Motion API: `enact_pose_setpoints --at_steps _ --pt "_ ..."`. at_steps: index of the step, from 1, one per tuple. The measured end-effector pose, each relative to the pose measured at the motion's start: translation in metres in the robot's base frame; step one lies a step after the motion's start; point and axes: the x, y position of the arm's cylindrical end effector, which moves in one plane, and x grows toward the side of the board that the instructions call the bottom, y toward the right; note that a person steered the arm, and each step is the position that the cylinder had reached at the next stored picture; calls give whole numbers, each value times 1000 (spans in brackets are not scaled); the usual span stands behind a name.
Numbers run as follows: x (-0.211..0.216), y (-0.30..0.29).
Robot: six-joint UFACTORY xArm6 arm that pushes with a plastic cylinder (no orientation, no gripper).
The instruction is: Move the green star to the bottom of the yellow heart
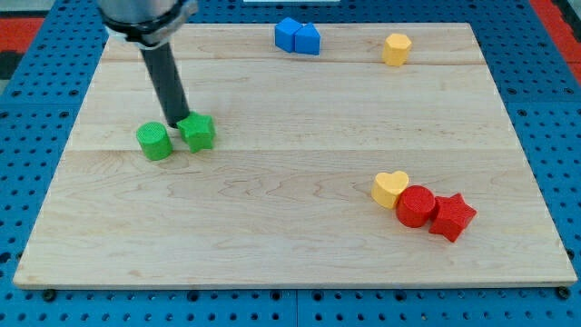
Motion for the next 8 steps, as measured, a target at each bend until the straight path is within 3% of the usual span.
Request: enact_pose_setpoints --at_steps 2,5,6,7,8 --pt "37 36" --pt "87 169" --pt "91 114" --pt "106 110" --pt "107 171"
